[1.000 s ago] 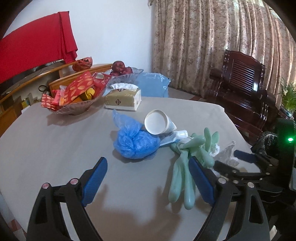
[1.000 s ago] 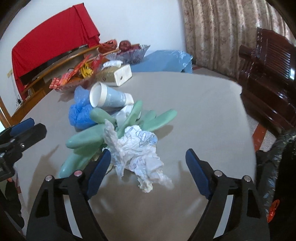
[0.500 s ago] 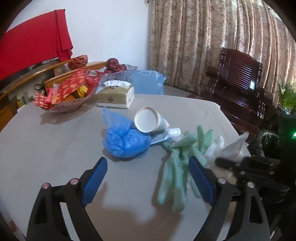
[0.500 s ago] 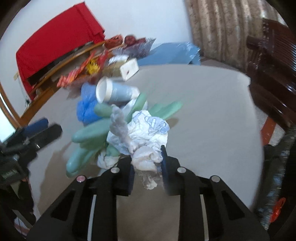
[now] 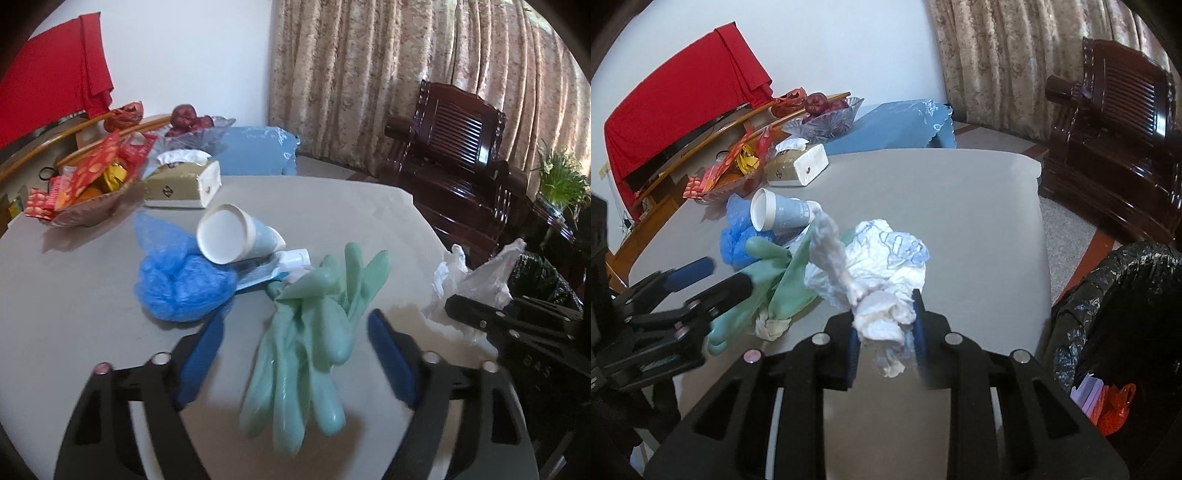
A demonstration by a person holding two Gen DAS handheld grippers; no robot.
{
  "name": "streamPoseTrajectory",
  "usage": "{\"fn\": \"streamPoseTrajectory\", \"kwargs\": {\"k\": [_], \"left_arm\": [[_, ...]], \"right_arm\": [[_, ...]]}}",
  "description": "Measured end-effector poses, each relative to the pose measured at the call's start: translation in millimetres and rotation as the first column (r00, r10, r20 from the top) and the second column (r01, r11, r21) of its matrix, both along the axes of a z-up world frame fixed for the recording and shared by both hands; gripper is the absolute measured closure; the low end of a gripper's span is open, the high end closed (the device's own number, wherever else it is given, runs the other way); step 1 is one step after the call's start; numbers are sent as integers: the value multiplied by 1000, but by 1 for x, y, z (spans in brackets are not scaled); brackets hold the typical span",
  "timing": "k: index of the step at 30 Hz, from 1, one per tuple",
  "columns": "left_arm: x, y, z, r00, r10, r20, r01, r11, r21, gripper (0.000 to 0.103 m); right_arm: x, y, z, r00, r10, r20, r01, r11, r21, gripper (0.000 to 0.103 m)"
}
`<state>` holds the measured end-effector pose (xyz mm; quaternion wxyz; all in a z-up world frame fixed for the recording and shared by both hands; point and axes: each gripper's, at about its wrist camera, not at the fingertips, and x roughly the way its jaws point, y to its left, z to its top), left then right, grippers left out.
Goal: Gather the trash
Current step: 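Grasp the green rubber glove with the left gripper and lift it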
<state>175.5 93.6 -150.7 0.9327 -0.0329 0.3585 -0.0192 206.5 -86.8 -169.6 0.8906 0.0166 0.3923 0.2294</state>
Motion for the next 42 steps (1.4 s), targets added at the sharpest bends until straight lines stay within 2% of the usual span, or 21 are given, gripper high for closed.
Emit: {"fn": "streamPoseTrajectory", "kwargs": {"k": [2, 3, 4, 6, 9, 17, 26, 35, 42], "left_arm": [[6, 2, -5, 1000, -11, -20, 10, 1000, -23, 54], [9, 3, -7, 999, -20, -30, 19, 999, -40, 60], [10, 3, -8, 999, -27, -35, 25, 998, -51, 75], [11, 6, -9, 999, -32, -44, 28, 996, -85, 83], [5, 8, -2, 999, -30, -26, 28, 995, -95, 90], [-20, 17, 23, 1000, -16, 23, 18, 994, -109, 91], [-38, 22, 38, 999, 4, 45, 2, 993, -114, 91], [-45, 2, 57, 996, -33, 83, 41, 994, -102, 91], [-50, -13, 66, 994, -53, 97, 61, 994, -89, 91]], "right_arm": [[-1, 2, -1, 1000, 4, -1, -4, 1000, -4, 79], [-2, 1, -2, 1000, 6, -2, -6, 1000, -6, 79], [-2, 1, -2, 1000, 7, -2, -7, 1000, -6, 79], [-2, 2, -1, 1000, 8, 0, -8, 1000, -7, 79], [-3, 2, 1, 1000, 10, 10, -10, 1000, -10, 79], [-7, -2, 11, 1000, 9, 27, -9, 1000, 6, 79], [-21, -7, 34, 998, 16, 66, -18, 999, 29, 79], [-38, -14, 64, 993, 19, 115, -25, 998, 53, 79], [-48, -23, 75, 991, 7, 136, -16, 998, 63, 79]]}}
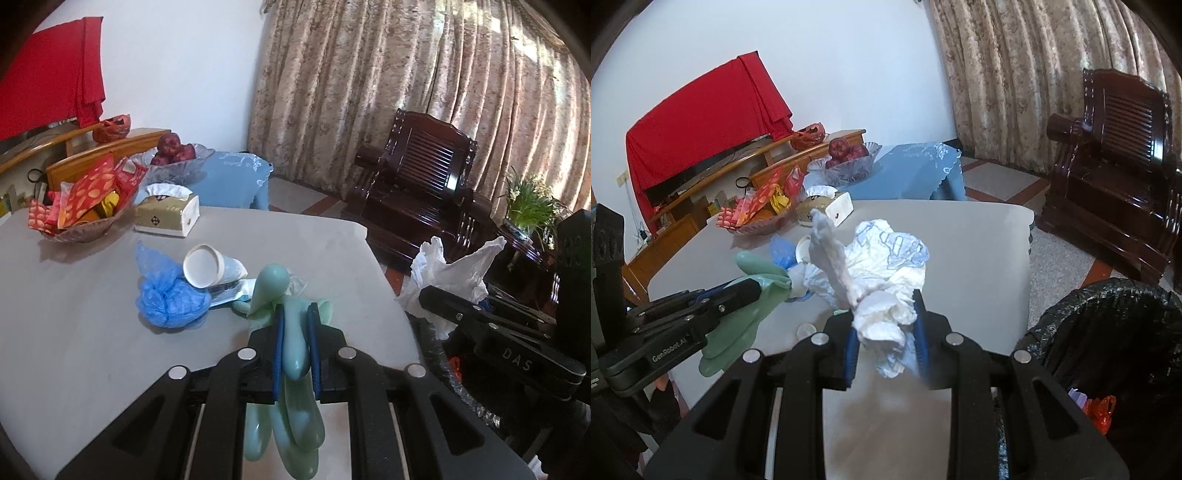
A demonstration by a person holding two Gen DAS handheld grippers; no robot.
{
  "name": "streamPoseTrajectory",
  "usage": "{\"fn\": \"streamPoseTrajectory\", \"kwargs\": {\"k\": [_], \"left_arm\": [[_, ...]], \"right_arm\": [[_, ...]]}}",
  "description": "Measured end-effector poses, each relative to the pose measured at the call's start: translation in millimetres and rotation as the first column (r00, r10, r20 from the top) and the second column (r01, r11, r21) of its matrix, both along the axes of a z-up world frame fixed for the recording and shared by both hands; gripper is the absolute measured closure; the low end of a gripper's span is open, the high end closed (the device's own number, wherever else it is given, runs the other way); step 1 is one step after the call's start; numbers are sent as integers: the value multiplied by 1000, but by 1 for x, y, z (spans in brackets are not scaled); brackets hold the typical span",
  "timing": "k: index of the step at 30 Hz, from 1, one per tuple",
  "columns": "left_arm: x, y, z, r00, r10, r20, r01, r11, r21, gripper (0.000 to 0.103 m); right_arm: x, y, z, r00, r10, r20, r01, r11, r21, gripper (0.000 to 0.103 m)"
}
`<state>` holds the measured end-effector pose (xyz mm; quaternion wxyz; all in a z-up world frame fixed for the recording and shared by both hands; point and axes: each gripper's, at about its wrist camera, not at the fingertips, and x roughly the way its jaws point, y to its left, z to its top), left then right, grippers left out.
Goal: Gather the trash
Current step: 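Carry glove and crumpled paper over the bin and open both grippers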
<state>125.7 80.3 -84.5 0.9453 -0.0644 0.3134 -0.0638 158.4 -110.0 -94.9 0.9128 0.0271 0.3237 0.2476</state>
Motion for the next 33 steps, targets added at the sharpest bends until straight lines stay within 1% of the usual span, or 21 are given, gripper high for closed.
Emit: {"fn": "streamPoseTrajectory", "kwargs": {"k": [8, 18, 27, 33], "left_arm": [[-4, -21, 11, 999, -42, 25, 42, 999, -1, 91], [-2, -70, 21, 988, -144, 50, 144, 990, 1, 91], [4, -130, 30, 962, -263, 73, 263, 965, 0, 91], [9, -168, 31, 940, -331, 80, 332, 943, 1, 91]], "right_arm": [[-18, -19, 12, 999, -33, 28, 33, 999, 3, 79], [-35, -69, 24, 991, -124, 57, 123, 992, 9, 79], [-52, -124, 24, 971, -229, 70, 229, 973, -2, 79], [-58, -164, 15, 951, -303, 61, 305, 952, -16, 79]]}}
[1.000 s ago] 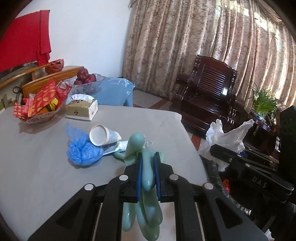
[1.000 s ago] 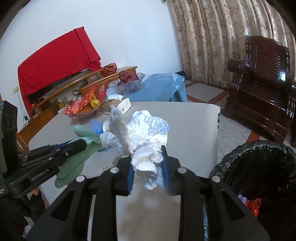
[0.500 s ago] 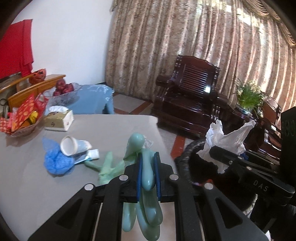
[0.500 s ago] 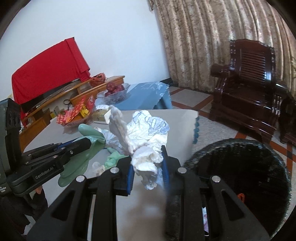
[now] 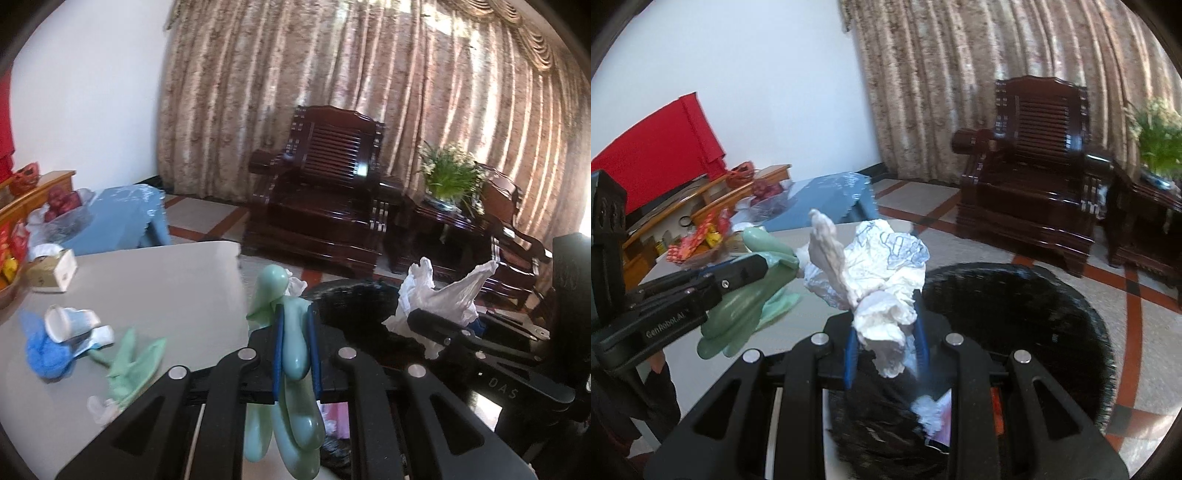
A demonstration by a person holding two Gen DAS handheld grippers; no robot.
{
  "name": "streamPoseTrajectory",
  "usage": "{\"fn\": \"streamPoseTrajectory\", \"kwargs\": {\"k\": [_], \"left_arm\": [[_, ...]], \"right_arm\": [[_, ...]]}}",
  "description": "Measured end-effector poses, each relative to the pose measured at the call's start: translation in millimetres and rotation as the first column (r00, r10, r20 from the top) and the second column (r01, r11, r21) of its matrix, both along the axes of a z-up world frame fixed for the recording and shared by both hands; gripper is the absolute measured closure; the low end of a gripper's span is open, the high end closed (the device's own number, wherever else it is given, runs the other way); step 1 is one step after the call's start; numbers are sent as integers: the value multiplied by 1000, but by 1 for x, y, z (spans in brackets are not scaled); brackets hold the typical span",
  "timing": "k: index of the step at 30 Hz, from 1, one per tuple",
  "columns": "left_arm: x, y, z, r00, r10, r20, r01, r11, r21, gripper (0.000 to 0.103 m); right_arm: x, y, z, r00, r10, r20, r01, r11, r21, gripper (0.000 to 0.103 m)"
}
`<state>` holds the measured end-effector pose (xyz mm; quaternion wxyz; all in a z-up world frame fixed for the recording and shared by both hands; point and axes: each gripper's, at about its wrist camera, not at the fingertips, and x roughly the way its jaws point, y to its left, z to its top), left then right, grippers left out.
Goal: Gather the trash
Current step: 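Carry glove and crumpled paper over the bin and open both grippers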
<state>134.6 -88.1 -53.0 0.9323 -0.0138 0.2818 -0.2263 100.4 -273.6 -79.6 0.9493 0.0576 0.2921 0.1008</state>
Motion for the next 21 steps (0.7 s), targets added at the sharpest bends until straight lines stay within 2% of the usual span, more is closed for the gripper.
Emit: {"fn": "streamPoseTrajectory", "kwargs": {"k": [17, 18, 19, 20, 21], "left_arm": [[22, -98, -27, 986, -157, -54, 159, 987, 30, 90], [24, -101, -29, 985, -164, -62, 166, 986, 27, 88], [24, -104, -30, 983, -170, -70, 172, 985, 25, 86], [26, -106, -30, 983, -171, -71, 173, 985, 25, 79], [25, -107, -30, 983, -170, -68, 172, 985, 26, 64]], "right_arm": [[-1, -74, -37, 983, -176, -58, 174, 984, -39, 75], [-2, -77, -38, 980, -187, -62, 185, 982, -39, 72], [-4, -80, -41, 977, -204, -67, 201, 979, -41, 64], [-6, -84, -42, 973, -221, -69, 219, 975, -44, 58], [-8, -85, -41, 970, -235, -68, 232, 972, -45, 45]]}}
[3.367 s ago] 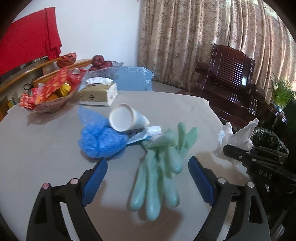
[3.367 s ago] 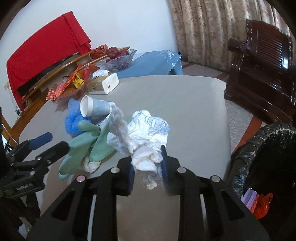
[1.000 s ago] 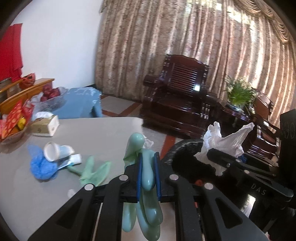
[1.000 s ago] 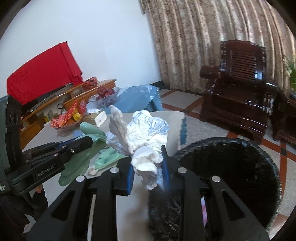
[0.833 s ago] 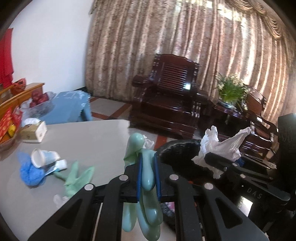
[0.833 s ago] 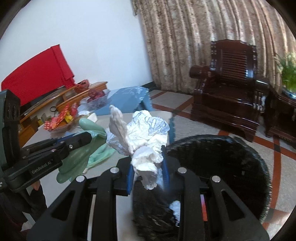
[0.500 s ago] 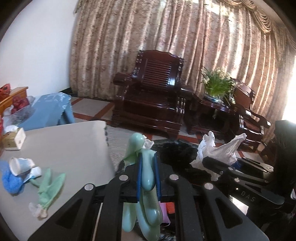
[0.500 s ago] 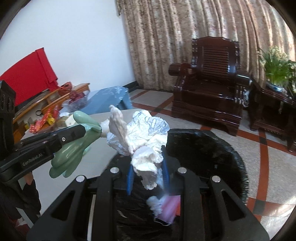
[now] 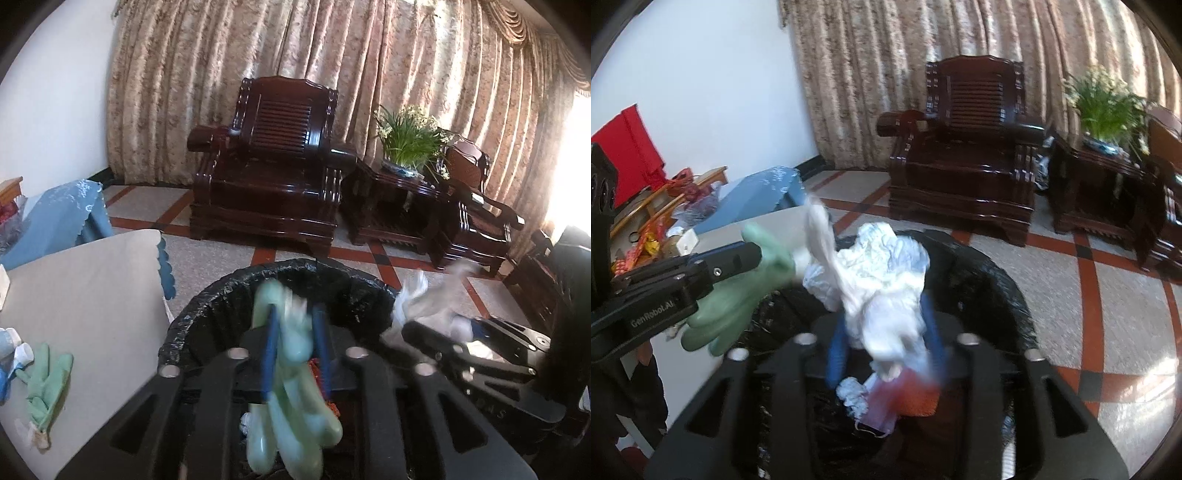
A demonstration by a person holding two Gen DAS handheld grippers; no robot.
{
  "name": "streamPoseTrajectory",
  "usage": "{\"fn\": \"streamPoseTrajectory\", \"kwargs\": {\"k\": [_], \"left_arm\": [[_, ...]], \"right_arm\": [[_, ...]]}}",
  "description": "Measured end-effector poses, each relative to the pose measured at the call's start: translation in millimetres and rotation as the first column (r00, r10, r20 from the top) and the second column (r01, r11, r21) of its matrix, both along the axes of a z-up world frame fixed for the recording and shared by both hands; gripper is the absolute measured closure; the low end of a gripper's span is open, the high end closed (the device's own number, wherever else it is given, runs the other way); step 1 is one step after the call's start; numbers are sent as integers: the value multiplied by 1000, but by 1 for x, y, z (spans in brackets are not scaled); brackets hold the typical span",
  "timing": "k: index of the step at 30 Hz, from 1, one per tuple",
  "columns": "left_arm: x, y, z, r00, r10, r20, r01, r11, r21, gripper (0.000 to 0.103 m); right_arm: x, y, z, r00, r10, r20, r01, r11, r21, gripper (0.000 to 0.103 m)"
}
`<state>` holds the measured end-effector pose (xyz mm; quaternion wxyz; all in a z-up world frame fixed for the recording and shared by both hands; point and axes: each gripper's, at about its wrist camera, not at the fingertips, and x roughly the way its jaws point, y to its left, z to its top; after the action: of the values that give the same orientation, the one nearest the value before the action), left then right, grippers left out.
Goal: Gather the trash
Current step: 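Carry glove and crumpled paper over the bin and open both grippers, then grasp the second green rubber glove with the right gripper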
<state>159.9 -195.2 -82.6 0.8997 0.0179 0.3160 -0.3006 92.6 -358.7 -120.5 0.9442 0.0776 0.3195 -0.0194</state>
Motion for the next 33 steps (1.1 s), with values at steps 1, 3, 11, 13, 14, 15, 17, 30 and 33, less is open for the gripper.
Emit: {"fn": "streamPoseTrajectory", "kwargs": {"k": [1, 3, 11, 13, 14, 15, 17, 30, 33], "left_arm": [[-1, 0, 1, 1000, -1, 6, 1, 1000, -5, 58], [-3, 2, 5, 1000, 1, 18, -1, 1000, -6, 48], [-7, 42, 17, 992, 100, 71, -100, 995, 7, 19], [-8, 56, 19, 988, 131, 80, -133, 991, 14, 16], [-10, 66, 20, 985, 151, 81, -153, 988, 15, 16], [-11, 74, 21, 983, 166, 80, -167, 986, 15, 15], [-14, 93, 21, 976, 204, 78, -206, 978, 15, 15], [-33, 232, 19, 877, 463, 129, -470, 882, 35, 15], [-36, 263, 15, 845, 517, 136, -527, 849, 49, 15]], "right_arm": [[-3, -3, 0, 1000, -19, 4, 19, 1000, -3, 32], [-7, -10, 0, 998, -53, 15, 53, 999, -7, 23], [-13, -7, 12, 995, -66, 69, 64, 998, 22, 6], [-12, 3, 15, 996, -43, 80, 41, 999, 27, 6], [-11, 8, 18, 996, -34, 83, 32, 999, 31, 6], [-8, 16, 20, 996, -18, 88, 15, 999, 35, 6], [-3, 29, 24, 996, 11, 92, -14, 999, 34, 6], [36, 152, 39, 961, 256, 104, -260, 965, 25, 6], [45, 182, 39, 946, 307, 107, -311, 950, 25, 6]]}}
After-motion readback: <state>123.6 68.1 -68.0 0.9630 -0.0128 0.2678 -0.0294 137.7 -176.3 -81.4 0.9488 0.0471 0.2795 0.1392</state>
